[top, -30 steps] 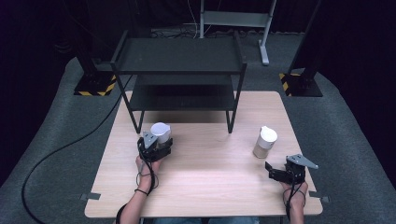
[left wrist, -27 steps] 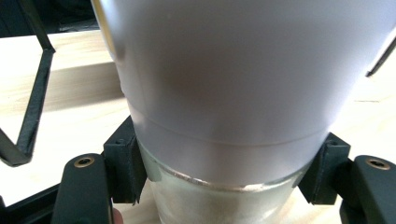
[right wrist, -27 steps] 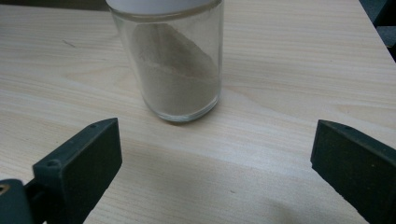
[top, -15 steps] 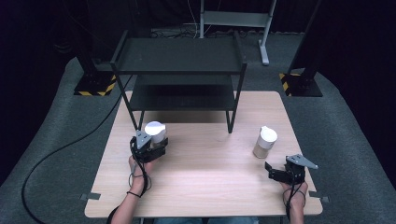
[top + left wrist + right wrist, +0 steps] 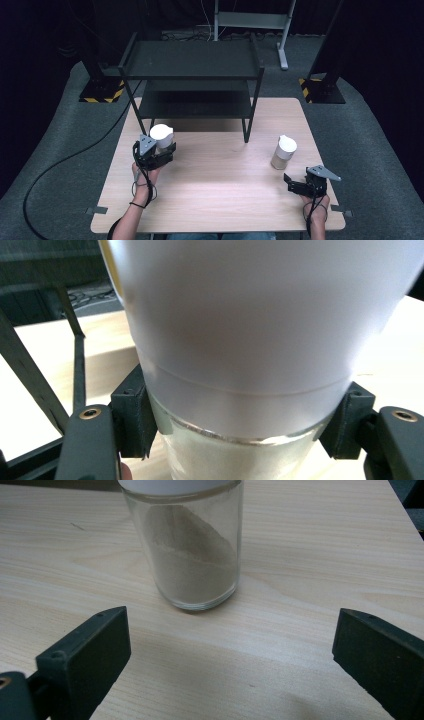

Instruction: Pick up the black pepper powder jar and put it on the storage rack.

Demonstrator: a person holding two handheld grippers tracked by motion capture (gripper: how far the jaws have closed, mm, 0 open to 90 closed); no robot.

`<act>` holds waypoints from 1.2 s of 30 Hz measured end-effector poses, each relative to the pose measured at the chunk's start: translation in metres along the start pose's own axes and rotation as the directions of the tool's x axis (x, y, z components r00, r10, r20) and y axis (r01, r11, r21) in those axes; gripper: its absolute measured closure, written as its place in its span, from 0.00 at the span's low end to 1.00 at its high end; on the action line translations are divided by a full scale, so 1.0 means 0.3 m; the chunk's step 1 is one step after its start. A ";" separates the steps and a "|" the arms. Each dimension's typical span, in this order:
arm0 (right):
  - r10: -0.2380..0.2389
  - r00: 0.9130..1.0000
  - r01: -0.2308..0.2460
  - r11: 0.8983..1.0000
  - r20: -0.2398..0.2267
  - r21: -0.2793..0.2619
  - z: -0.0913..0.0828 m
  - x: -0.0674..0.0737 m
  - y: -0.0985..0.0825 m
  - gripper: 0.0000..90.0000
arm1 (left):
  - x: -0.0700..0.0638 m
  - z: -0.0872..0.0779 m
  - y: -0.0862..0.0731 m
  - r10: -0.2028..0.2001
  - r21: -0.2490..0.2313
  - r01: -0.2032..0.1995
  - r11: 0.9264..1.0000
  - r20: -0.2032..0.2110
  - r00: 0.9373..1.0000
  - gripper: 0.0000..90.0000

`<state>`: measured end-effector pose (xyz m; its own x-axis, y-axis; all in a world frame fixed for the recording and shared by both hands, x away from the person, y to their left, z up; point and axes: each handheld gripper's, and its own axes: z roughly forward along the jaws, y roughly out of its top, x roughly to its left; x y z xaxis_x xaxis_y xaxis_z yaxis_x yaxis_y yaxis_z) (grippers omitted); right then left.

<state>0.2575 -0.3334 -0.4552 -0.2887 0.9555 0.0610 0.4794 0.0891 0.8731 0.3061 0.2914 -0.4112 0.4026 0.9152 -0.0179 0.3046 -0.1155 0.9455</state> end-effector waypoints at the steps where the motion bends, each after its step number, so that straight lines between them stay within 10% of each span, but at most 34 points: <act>1: -0.001 1.000 0.001 1.000 -0.001 -0.001 0.000 -0.001 -0.001 0.02 | 0.001 -0.002 0.006 0.004 -0.001 -0.004 1.000 0.001 1.000 0.34; 36: 0.004 1.000 -0.004 1.000 0.001 0.010 0.003 -0.001 0.006 0.02 | 0.093 -0.051 0.182 -0.019 -0.052 0.020 0.998 0.015 1.000 0.34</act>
<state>0.2593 -0.3333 -0.4541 -0.2860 0.9561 0.0644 0.4886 0.0877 0.8681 0.3208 0.3164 -0.3550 0.4095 0.9114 -0.0409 0.2670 -0.0768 0.9606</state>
